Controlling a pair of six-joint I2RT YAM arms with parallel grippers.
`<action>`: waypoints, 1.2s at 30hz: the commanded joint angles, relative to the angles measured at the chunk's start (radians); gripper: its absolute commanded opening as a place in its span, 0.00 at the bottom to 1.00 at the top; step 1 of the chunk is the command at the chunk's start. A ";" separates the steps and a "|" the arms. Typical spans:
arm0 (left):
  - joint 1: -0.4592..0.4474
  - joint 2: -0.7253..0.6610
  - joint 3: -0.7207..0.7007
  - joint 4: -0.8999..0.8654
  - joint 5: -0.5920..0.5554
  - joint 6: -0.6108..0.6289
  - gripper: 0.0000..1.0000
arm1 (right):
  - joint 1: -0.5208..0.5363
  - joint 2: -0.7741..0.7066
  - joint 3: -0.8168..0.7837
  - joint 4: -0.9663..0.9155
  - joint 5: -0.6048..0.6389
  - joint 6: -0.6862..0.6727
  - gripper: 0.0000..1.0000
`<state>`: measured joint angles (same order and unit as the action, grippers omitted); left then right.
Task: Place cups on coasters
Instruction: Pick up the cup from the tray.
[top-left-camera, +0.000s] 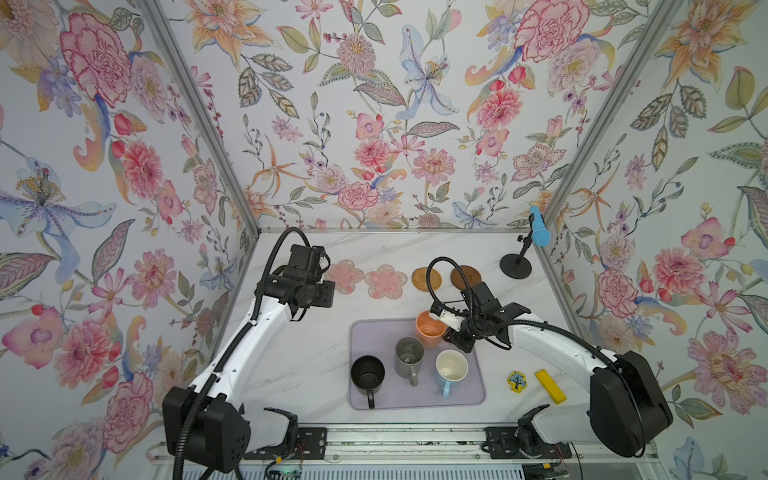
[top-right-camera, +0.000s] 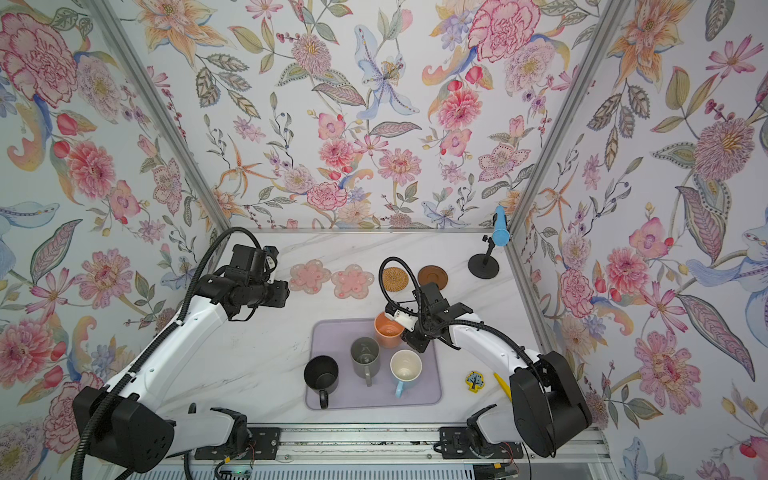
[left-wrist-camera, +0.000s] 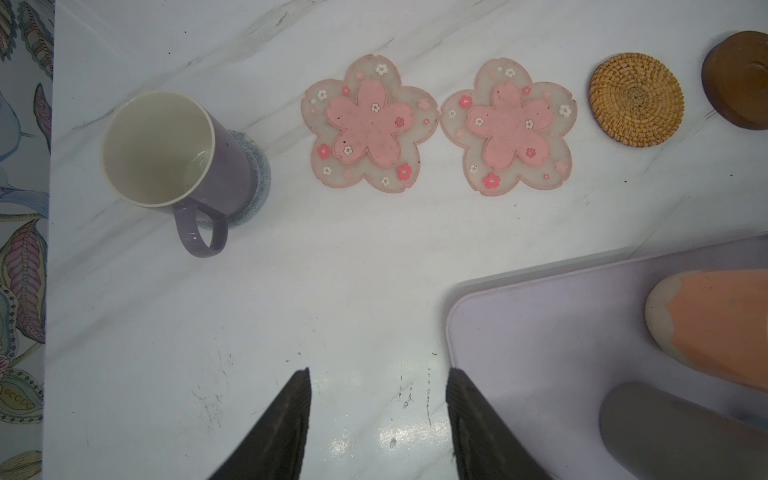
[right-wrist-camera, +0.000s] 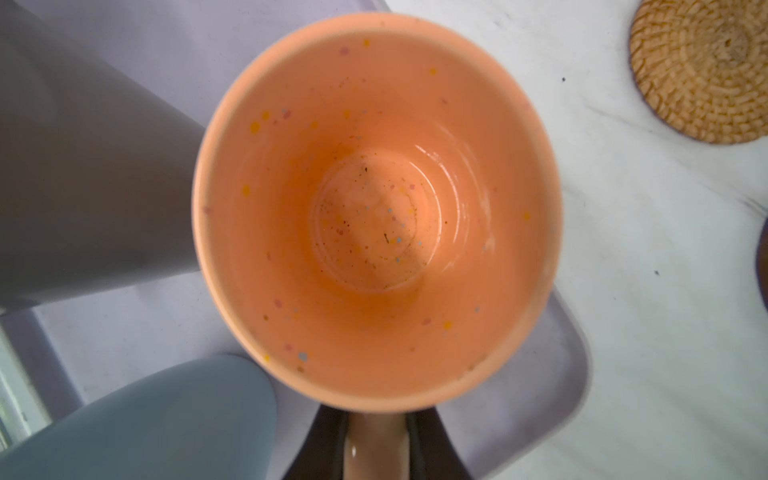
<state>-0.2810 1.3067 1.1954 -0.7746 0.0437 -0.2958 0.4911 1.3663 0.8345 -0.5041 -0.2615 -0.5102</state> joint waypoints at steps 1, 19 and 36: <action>-0.004 -0.023 -0.022 -0.006 -0.022 0.012 0.56 | -0.028 -0.063 0.007 0.022 -0.030 0.022 0.00; -0.004 -0.003 -0.048 0.058 -0.002 -0.002 0.56 | -0.150 -0.048 0.103 0.109 0.134 0.106 0.00; -0.004 0.101 -0.056 0.124 0.015 -0.006 0.55 | -0.230 0.135 0.210 0.297 0.289 0.165 0.00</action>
<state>-0.2810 1.3884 1.1500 -0.6704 0.0486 -0.2966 0.2726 1.4963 0.9752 -0.3405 -0.0154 -0.3687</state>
